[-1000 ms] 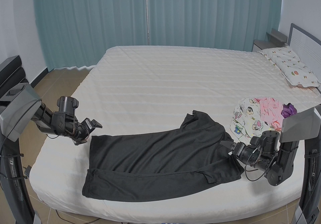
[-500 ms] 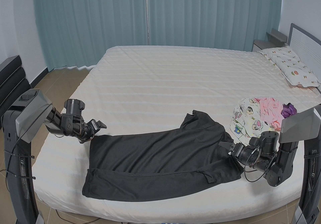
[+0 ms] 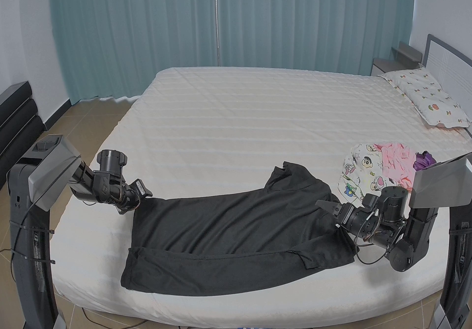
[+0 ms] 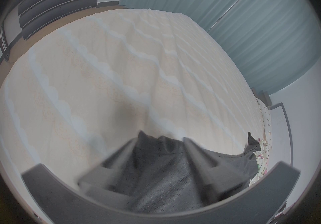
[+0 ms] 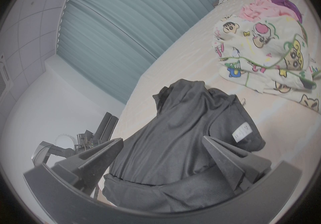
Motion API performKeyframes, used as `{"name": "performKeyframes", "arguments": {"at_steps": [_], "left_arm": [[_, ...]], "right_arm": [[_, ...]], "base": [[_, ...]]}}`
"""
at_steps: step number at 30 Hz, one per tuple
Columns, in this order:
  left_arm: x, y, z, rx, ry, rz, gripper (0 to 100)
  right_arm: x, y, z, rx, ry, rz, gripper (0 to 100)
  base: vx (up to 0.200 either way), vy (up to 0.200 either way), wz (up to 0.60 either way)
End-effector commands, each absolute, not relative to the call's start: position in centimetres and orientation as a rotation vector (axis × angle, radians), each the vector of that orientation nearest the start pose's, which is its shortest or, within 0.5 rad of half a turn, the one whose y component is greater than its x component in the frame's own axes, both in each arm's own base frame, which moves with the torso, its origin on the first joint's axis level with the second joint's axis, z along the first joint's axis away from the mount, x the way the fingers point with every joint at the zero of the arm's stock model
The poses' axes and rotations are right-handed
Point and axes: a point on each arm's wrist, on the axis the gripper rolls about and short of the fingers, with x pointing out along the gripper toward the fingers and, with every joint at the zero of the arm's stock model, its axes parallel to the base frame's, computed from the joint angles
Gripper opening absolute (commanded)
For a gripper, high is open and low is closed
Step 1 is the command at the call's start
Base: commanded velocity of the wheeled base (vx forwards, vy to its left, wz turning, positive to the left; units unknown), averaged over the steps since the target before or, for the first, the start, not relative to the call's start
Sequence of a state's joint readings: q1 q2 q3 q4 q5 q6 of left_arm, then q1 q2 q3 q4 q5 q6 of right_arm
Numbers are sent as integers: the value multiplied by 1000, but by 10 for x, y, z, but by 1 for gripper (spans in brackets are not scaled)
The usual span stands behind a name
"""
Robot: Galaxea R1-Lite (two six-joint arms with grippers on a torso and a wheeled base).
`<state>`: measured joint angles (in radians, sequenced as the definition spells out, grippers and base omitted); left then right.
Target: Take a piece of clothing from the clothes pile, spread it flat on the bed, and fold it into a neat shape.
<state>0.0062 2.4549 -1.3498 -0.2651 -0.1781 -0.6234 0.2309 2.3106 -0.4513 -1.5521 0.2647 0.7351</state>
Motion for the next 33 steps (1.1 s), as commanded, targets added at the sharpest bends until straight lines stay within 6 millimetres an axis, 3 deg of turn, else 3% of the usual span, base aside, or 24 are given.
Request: {"name": "performKeyframes", "arguments": {"at_steps": [1,5,9,13,17,19,25,33], "left_arm": [[444,-1,-11,-666,875,113,0],[439,1,-9,-684,882,123,0],[435,5,4,-745,859,139,0],[435,6,10,-785,848,148,0],[433,6,8,-786,855,151,0],[433,7,8,-790,856,154,0],[427,8,9,-795,871,149,0],[419,6,12,-807,890,129,0]], "right_arm": [[318,82,23,714,393,391,100],[342,80,30,662,367,385,100],[384,83,33,557,439,315,100],[429,95,29,499,474,191,100],[463,100,18,471,535,155,100],[470,100,15,463,538,153,100],[494,109,-20,402,602,131,100],[508,109,-44,396,614,106,100]], "base": [[0,0,0],[0,0,0],[0,0,0],[0,0,0],[0,0,0],[0,0,0],[0,0,0],[0,0,0]]}}
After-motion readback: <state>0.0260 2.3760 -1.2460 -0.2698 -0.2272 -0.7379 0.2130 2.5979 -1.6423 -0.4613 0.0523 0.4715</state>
